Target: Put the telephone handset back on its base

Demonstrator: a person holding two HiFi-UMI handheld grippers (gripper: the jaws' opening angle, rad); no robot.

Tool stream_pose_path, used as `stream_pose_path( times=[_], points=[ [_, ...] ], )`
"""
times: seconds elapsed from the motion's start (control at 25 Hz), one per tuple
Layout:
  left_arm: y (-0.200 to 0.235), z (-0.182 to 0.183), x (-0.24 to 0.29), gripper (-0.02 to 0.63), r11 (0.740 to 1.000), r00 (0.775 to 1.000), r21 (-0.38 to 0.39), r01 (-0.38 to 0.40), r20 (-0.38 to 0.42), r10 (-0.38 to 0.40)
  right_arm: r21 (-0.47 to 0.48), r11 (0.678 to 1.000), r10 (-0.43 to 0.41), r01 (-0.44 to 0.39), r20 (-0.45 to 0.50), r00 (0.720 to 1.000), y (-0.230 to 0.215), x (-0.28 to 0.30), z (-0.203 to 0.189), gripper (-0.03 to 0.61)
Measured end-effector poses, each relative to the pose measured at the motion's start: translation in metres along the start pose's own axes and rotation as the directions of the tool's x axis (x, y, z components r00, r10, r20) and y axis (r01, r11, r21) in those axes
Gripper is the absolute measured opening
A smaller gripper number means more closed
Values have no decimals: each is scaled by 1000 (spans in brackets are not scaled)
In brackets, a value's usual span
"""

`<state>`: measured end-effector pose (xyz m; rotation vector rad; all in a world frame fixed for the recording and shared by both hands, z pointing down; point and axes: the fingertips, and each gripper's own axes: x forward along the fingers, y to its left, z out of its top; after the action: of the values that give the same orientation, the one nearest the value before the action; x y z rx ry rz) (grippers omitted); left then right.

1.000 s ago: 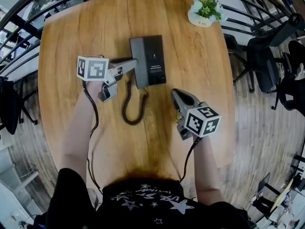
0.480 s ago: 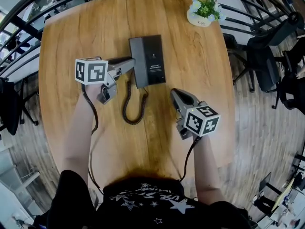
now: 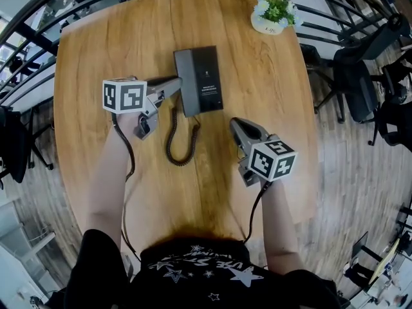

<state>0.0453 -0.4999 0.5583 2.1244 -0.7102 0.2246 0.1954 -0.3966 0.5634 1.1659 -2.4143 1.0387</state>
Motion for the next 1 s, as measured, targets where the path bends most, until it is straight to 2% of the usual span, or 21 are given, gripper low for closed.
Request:
stream_pose_path(
  times=[0.2,0.36,0.52,0.68,1.0],
  points=[
    [-8,-4,-5,77,1000,1000,-15,-26,9,26,-13,1000,-1,2,14,1000,11,-9,4,0],
    [-26,-8,-21,77,999,999,-47,-13,38,14,-27,1000,-1,2,41,999,29,-22,11,0],
    [-54,-17,-48,77,999,999,-33,6,46,-4,-49,999,3,0,70,998,57,-41,17,0],
    [-78,-35,-81,77,1000,999,-5,16,49,-16,-68,998,-2,10,105,994,86,-61,16,0],
    [-114,-87,-157,77,998,995,-2,59,85,-59,-101,994,-19,38,174,985,155,-96,-3,0]
  ],
)
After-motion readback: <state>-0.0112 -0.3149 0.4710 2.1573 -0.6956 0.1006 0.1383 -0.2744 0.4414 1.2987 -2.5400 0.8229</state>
